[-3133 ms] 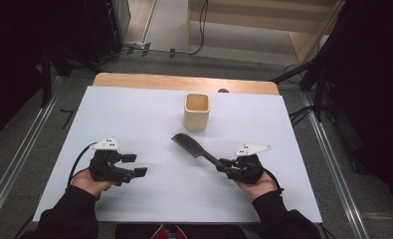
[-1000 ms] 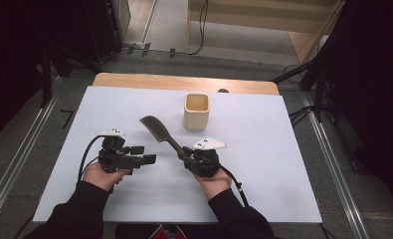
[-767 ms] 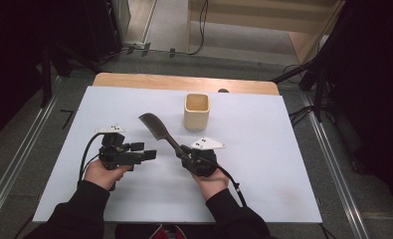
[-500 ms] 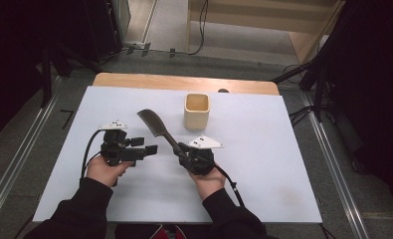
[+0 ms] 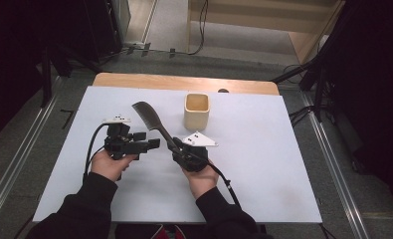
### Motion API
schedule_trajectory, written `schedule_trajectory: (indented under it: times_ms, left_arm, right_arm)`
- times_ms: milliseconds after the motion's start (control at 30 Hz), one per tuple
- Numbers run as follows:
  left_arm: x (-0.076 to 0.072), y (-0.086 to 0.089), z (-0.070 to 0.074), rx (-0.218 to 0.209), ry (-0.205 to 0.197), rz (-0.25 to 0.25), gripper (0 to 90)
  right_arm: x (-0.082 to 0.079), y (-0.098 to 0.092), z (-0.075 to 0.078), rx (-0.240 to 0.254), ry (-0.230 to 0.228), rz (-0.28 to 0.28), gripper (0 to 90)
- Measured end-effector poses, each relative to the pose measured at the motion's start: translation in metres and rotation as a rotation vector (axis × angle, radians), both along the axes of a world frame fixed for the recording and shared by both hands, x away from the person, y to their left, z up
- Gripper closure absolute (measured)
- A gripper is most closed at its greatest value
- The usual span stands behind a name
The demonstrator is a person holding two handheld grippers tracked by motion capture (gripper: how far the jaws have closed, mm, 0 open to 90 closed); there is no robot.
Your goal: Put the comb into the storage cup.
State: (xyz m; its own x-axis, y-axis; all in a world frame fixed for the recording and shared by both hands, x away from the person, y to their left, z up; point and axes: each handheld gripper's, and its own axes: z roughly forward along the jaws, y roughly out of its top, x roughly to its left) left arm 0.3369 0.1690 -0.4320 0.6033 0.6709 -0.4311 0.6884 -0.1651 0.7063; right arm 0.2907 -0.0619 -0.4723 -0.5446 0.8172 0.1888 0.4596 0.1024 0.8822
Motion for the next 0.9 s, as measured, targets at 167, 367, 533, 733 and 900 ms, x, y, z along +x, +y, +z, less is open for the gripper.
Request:
schedule_trajectory:
  times_ms: [167, 367, 533, 733, 900]
  left_arm:
    - [0.004, 0.000, -0.001, -0.009, 0.026, 0.009, 26.7]
    - [0.009, -0.004, -0.001, -0.004, 0.046, 0.006, 26.8]
    - [0.013, -0.007, -0.001, -0.003, 0.041, 0.010, 26.9]
    - [0.016, -0.010, -0.001, 0.007, 0.032, 0.013, 27.7]
    - [0.019, -0.012, -0.001, -0.002, 0.028, 0.026, 27.7]
  right_arm:
    - [0.001, 0.002, 0.000, 0.006, -0.006, -0.006, 70.3]
    - [0.000, 0.005, -0.001, 0.008, -0.008, -0.010, 70.3]
    - [-0.001, 0.007, -0.001, 0.011, -0.020, -0.009, 70.2]
    - [-0.002, 0.009, -0.001, 0.015, -0.033, -0.014, 70.2]
    - [-0.002, 0.011, 0.000, 0.020, -0.040, -0.016, 70.2]
